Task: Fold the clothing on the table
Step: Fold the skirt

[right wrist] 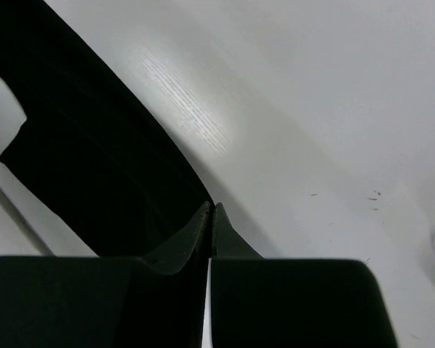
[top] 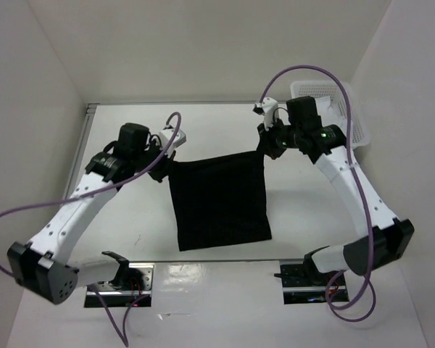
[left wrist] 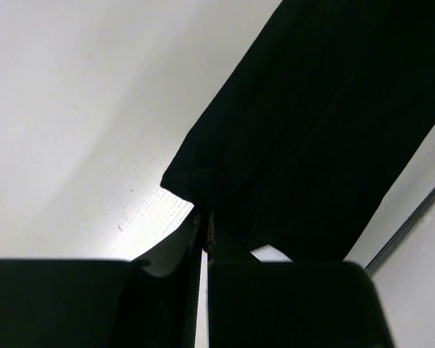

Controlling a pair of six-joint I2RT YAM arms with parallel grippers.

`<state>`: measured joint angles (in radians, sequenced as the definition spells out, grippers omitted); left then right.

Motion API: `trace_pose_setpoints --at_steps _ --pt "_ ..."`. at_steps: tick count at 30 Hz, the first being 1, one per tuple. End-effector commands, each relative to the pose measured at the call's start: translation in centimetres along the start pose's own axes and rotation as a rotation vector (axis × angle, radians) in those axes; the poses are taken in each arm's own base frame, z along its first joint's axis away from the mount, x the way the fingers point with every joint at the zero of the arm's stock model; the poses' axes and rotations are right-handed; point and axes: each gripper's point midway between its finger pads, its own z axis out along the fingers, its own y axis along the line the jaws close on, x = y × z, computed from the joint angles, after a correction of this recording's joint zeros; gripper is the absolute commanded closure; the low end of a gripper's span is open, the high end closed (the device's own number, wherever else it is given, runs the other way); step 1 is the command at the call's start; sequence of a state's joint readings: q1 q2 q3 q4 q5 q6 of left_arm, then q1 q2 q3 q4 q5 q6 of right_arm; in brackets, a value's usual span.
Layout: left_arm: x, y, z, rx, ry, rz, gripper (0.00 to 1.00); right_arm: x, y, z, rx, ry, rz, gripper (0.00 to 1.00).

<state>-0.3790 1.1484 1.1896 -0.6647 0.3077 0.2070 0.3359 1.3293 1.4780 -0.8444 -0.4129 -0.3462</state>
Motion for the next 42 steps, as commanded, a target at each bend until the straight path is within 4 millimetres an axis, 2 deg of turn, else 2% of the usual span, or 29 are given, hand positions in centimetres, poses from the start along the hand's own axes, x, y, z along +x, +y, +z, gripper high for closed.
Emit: trace_pose_setpoints --at_steps 1,2,5,8,9,11,12,13,15,16,17,19,20,22,23,27,28,29,30,31,32,33,34,35,39,40,42 --pt "-0.9 3.0 1.6 -0.055 -0.011 0.024 1.00 -1.5 -3.8 2.4 0.124 -0.047 -0.038 1.00" --pt "-1.9 3.8 1.9 -0.072 -0.039 0.029 1.00 -0.9 -4.8 3.6 0.148 -0.020 -0.041 1.00" --pt "-2.5 6.4 3.4 -0.134 -0.053 0.031 1.00 -1.2 -6.7 5.9 0.180 -0.011 -0.061 1.00" --pt "-3.0 8.9 4.6 -0.186 -0.064 0.022 1.00 -1.8 -7.9 7.1 0.209 -0.021 -0.066 1.00" --pt "-2.5 9.3 5.7 -0.180 -0.048 0.016 1.00 -1.3 -8.2 8.1 0.204 -0.006 -0.061 1.00" --pt "-2.7 10.8 6.2 -0.215 -0.064 0.001 1.00 -2.3 -9.0 8.5 0.225 -0.026 -0.069 1.00" --pt "-2.3 11.2 7.0 -0.223 -0.055 -0.011 1.00 -1.9 -9.4 9.2 0.234 -0.013 -0.065 1.00" --pt "-2.8 12.1 7.2 -0.241 -0.081 -0.007 1.00 -2.1 -9.8 9.1 0.253 -0.019 -0.068 1.00" --pt "-2.1 13.1 8.2 -0.260 -0.072 -0.014 1.00 -2.2 -10.7 10.2 0.276 -0.027 -0.071 1.00" --pt "-2.5 13.4 8.6 -0.267 -0.091 -0.007 1.00 -2.0 -11.1 10.5 0.290 -0.022 -0.071 1.00" --pt "-1.6 14.0 9.3 -0.270 -0.073 -0.020 1.00 -2.3 -11.5 10.8 0.304 -0.033 -0.074 1.00" --pt "-1.0 14.3 10.4 -0.266 -0.065 -0.033 1.00 -2.2 -12.2 11.6 0.323 -0.034 -0.062 1.00" --pt "-0.3 15.1 11.3 -0.267 -0.042 -0.047 1.00 -2.2 -12.6 11.9 0.338 -0.036 -0.063 1.00" --pt "-0.8 15.5 12.1 -0.255 -0.041 -0.059 1.00 -2.3 -13.3 12.8 0.351 -0.031 -0.062 1.00" --pt "-0.2 16.0 12.8 -0.248 -0.028 -0.071 1.00 -2.1 -13.7 13.2 0.362 -0.025 -0.060 1.00" --pt "-0.3 16.1 13.1 -0.227 -0.030 -0.098 1.00 -2.5 -14.0 14.0 0.378 -0.030 -0.044 1.00" --pt "-1.3 15.9 12.4 -0.226 -0.055 -0.088 1.00 -2.9 -14.1 13.9 0.381 -0.039 -0.046 1.00" --pt "-1.7 15.9 11.9 -0.231 -0.066 -0.072 1.00 -2.8 -13.5 14.1 0.369 -0.030 -0.050 1.00" --pt "-1.3 15.1 12.0 -0.219 -0.058 -0.070 1.00 -2.6 -12.9 14.3 0.355 -0.014 -0.052 1.00" --pt "-2.1 14.6 11.1 -0.227 -0.076 -0.041 1.00 -3.0 -12.5 13.6 0.349 -0.025 -0.055 1.00" --pt "-2.2 14.4 10.6 -0.230 -0.082 -0.025 1.00 -2.9 -11.7 13.5 0.334 -0.017 -0.060 1.00" --pt "-1.9 13.3 10.3 -0.204 -0.070 -0.024 1.00 -2.3 -10.7 13.6 0.317 0.001 -0.063 1.00" --pt "-1.8 12.6 9.5 -0.193 -0.076 -0.007 1.00 -2.3 -10.4 13.2 0.310 -0.004 -0.074 1.00" --pt "-1.7 12.1 9.0 -0.182 -0.078 0.009 1.00 -2.7 -9.3 12.4 0.290 -0.014 -0.083 1.00" --pt "-0.3 10.0 7.0 -0.136 -0.054 0.050 1.00 -1.5 -7.0 10.8 0.229 0.011 -0.102 1.00" --pt "-0.5 9.3 6.4 -0.131 -0.060 0.069 1.00 -1.2 -6.8 10.3 0.224 0.026 -0.098 1.00" --pt "1.1 8.7 6.2 -0.116 -0.021 0.088 1.00 -0.1 -5.5 9.9 0.180 0.051 -0.125 1.00"
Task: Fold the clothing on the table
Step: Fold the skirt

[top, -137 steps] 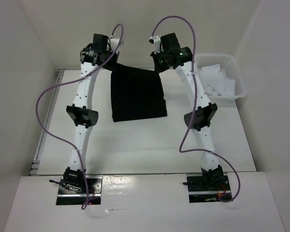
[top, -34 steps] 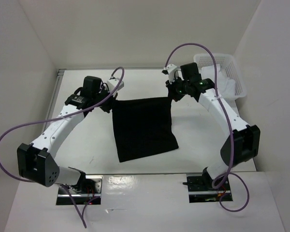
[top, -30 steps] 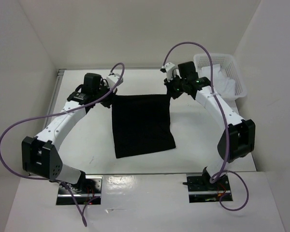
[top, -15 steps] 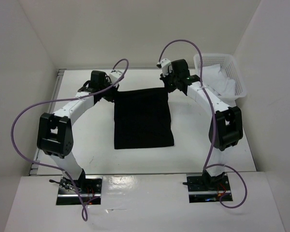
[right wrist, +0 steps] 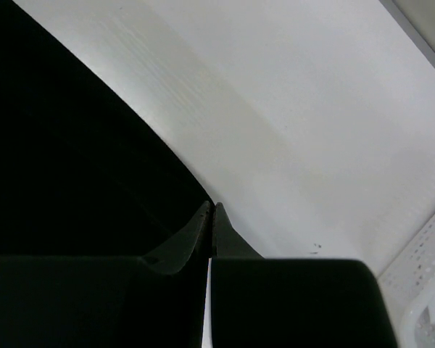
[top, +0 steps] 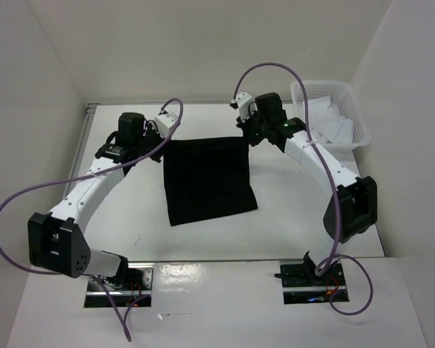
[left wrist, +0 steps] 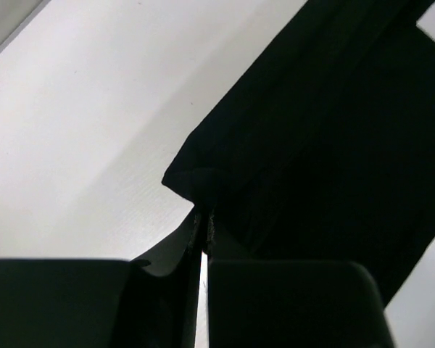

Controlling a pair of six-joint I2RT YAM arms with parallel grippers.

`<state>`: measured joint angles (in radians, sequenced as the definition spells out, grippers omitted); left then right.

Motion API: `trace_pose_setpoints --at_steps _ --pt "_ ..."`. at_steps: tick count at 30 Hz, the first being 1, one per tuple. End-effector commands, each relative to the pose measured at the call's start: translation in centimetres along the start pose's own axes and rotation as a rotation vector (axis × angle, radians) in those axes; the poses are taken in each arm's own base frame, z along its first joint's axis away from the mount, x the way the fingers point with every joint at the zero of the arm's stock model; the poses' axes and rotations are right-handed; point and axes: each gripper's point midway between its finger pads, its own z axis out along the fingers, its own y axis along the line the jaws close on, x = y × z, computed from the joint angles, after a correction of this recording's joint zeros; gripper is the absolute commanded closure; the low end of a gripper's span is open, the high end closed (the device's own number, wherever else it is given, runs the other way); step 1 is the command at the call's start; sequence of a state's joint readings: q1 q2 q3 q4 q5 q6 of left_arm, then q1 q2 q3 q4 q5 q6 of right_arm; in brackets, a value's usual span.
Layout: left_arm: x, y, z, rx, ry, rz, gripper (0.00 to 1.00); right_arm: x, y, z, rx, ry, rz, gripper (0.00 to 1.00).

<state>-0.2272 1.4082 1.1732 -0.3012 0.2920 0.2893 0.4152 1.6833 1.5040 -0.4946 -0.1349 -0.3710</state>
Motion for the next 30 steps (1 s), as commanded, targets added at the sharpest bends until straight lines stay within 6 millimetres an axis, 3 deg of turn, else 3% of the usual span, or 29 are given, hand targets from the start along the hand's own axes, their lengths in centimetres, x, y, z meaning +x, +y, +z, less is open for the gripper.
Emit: trace_pose_setpoints --at_steps 1,9,15,19,20,22,27,30 --pt "1.4 -1.8 -1.3 0.056 0.025 0.083 1.00 0.5 1.2 -3.1 -0.038 0.016 -0.051 1.00" --pt "6.3 -3.9 -2.3 0.114 0.165 0.141 1.00 4.1 5.2 -4.5 -0.176 0.130 -0.139 1.00" --pt "8.0 -5.4 -3.1 0.162 0.230 0.207 1.00 6.7 7.7 -4.7 -0.287 0.228 -0.193 1.00" --pt "8.9 -6.6 -3.6 0.203 0.260 0.240 0.88 9.1 9.3 -4.4 -0.353 0.317 -0.211 1.00" --pt "9.2 -7.1 -3.4 0.221 0.266 0.258 0.88 8.9 9.8 -4.4 -0.371 0.309 -0.229 1.00" --pt "9.8 -7.4 -3.5 0.221 0.290 0.266 0.85 10.5 10.6 -4.0 -0.402 0.356 -0.241 1.00" --pt "10.3 -8.3 -4.1 0.231 0.310 0.302 0.63 11.9 11.1 -3.9 -0.422 0.413 -0.274 1.00" --pt "9.5 -8.0 -4.5 0.204 0.281 0.304 0.53 12.5 11.5 -4.1 -0.450 0.434 -0.277 0.86"
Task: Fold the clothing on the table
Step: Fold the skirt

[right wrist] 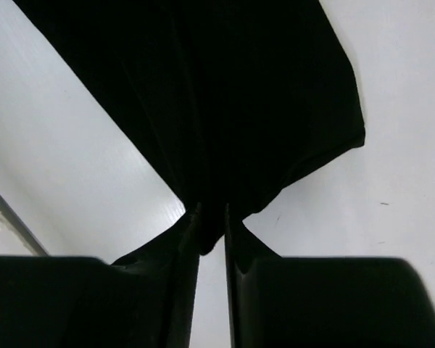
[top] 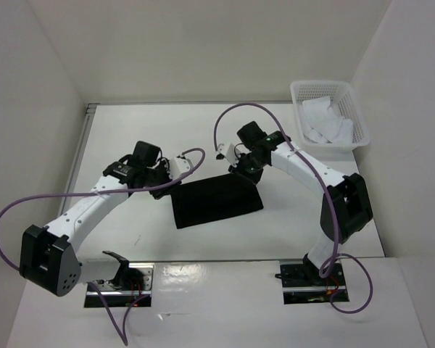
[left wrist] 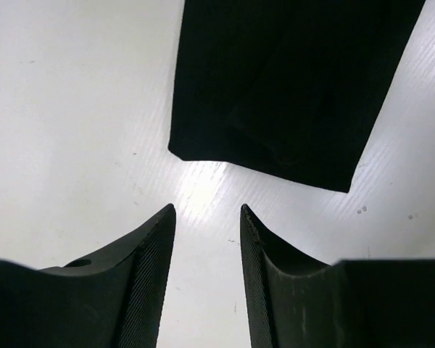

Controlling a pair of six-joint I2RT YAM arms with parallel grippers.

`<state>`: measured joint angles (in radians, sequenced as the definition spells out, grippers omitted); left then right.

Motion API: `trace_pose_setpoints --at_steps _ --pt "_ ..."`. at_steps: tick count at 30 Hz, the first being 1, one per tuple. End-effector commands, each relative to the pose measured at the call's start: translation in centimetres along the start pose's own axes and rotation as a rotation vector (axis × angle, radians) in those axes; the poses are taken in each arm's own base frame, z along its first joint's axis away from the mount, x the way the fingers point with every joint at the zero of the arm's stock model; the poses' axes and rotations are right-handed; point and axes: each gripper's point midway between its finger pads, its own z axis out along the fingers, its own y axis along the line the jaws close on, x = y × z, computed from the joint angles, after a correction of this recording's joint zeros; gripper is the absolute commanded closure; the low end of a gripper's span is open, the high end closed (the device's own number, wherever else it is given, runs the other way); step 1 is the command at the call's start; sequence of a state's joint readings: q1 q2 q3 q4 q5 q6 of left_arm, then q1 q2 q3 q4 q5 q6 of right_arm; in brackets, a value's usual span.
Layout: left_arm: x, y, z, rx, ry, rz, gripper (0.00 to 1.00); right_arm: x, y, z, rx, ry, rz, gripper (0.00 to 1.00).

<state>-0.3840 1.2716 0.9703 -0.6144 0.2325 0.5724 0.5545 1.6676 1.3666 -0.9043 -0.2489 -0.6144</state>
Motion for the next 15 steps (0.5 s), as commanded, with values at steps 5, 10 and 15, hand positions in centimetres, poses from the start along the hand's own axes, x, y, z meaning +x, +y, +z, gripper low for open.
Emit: trace_pose_setpoints --at_steps 5,10,15 --pt "-0.6 0.5 -1.7 -0.069 -0.035 -0.005 0.52 1.4 2.9 -0.4 -0.129 0.051 -0.073 0.54" --pt "-1.0 0.5 -2.6 -0.102 -0.068 -0.031 0.53 2.4 4.6 -0.9 -0.194 0.081 -0.085 0.40" --pt "-2.0 1.8 -4.4 -0.181 -0.126 -0.134 0.55 1.0 4.8 -1.1 -0.182 0.025 -0.081 0.34"
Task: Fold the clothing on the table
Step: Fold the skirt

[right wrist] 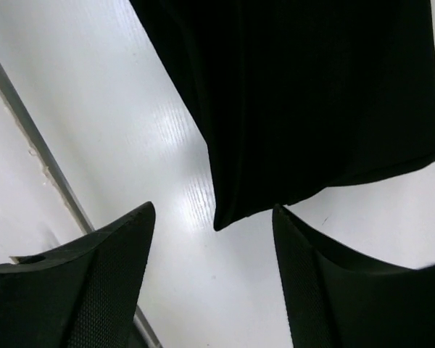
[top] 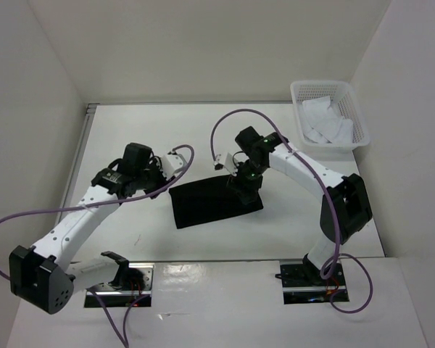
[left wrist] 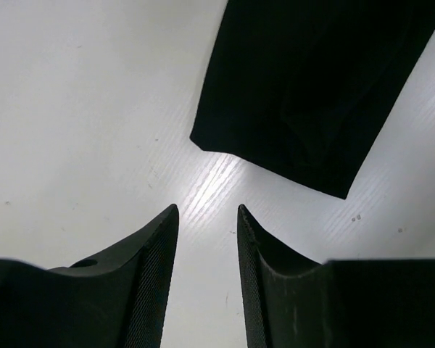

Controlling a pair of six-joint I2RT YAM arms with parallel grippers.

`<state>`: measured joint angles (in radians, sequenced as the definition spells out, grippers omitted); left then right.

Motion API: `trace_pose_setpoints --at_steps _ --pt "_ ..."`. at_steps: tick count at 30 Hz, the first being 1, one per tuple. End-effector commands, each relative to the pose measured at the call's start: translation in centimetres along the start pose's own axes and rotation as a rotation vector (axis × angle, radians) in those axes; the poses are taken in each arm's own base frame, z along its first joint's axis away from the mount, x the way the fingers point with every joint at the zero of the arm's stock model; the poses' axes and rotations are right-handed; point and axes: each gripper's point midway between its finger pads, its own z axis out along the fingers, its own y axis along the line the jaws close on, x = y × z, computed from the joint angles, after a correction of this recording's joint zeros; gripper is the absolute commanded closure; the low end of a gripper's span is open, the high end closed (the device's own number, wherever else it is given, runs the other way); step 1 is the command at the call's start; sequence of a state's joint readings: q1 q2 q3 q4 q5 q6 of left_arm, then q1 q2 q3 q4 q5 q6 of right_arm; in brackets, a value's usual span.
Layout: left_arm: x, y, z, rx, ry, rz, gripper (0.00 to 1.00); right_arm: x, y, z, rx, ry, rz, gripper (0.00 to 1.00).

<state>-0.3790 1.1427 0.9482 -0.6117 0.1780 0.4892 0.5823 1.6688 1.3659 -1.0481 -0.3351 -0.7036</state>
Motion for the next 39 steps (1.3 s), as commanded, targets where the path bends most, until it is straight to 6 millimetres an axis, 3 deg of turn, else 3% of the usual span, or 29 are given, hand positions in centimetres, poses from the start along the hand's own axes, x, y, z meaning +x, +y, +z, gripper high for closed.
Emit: trace_pose_setpoints --at_steps 1,2,3,5,8,9,12,14,15,21,33,38,39 --pt "-1.9 1.9 -2.0 -0.104 -0.081 -0.101 0.55 -1.5 0.8 -0.8 -0.007 -0.071 -0.010 0.28" --pt "-2.3 2.6 -2.8 -0.161 -0.096 -0.155 0.52 -2.6 0.6 -1.0 0.009 -0.100 -0.002 0.17" --pt "-2.6 3.0 -3.4 -0.188 -0.108 -0.178 0.47 -3.3 0.7 -0.8 0.016 -0.116 -0.008 0.13" --pt "-3.1 4.3 -5.2 -0.278 -0.145 -0.250 0.28 -5.9 -0.3 -0.9 0.039 -0.173 -0.030 0.03" --pt "-2.9 5.7 -7.5 -0.406 -0.170 -0.337 0.00 -8.0 -0.6 0.8 -0.011 -0.208 -0.021 0.01" --pt "-2.8 5.9 -8.1 -0.435 -0.172 -0.384 0.00 -9.3 -0.6 0.7 -0.025 -0.232 -0.038 0.01" --pt "-1.7 7.9 -11.1 -0.578 -0.152 -0.511 0.00 -11.0 -0.4 2.5 -0.136 -0.249 -0.074 0.01" --pt "-0.6 9.2 -13.2 -0.654 -0.174 -0.559 0.00 -11.3 0.7 3.8 -0.204 -0.222 -0.101 0.01" --pt "0.1 9.6 -13.3 -0.690 -0.196 -0.597 0.00 -11.9 0.4 4.7 -0.234 -0.222 -0.116 0.01" --pt "3.0 11.9 -16.7 -0.875 -0.247 -0.725 0.00 -13.4 3.6 6.5 -0.375 -0.196 -0.205 0.01" --pt "4.5 12.4 -15.8 -0.900 -0.180 -0.755 0.00 -12.9 8.7 9.3 -0.525 -0.113 -0.285 0.01" --pt "4.5 12.4 -15.8 -0.900 -0.180 -0.755 0.00 -11.0 10.3 10.8 -0.604 -0.022 -0.314 0.01" --pt "4.5 12.4 -15.8 -0.900 -0.180 -0.755 0.00 -10.9 11.4 10.9 -0.619 -0.002 -0.317 0.01"
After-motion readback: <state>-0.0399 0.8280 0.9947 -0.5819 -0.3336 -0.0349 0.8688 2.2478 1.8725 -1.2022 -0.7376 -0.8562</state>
